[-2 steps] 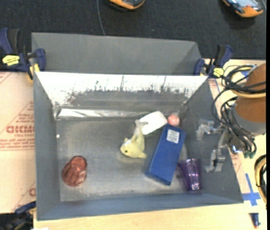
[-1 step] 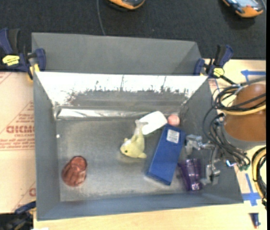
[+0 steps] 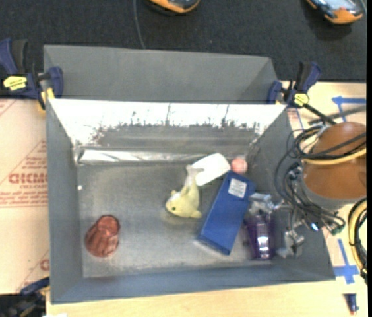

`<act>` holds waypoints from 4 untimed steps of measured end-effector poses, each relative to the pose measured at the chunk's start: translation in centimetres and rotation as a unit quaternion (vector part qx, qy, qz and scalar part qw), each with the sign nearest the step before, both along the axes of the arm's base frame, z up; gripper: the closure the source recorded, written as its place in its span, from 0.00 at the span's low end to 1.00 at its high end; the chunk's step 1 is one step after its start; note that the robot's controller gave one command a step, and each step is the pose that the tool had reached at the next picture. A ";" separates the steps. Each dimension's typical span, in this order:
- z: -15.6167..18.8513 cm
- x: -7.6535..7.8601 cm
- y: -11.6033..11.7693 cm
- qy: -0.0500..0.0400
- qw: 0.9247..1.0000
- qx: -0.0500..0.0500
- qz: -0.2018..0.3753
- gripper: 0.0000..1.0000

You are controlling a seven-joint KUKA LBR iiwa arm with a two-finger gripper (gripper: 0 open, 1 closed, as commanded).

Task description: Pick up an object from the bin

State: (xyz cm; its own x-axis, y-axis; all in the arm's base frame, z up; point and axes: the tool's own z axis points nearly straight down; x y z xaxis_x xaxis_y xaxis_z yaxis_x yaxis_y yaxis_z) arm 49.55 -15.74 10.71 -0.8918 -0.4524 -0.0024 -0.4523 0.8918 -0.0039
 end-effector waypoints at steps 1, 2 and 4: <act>1.5 -0.2 1.8 0.000 0.969 0.000 0.248 0.00; -3.8 0.6 3.1 -0.001 0.969 0.003 0.246 0.00; -3.3 0.7 3.9 -0.011 0.889 -0.006 0.458 1.00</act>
Offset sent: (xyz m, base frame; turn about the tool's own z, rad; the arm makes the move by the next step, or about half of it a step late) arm 0.0050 0.0269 -0.0371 -0.4983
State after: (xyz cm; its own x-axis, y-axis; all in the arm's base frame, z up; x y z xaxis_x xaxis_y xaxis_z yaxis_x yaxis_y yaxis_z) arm 50.29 -11.84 7.43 -0.1498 -0.9887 -0.0055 -0.9883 0.1499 -0.0289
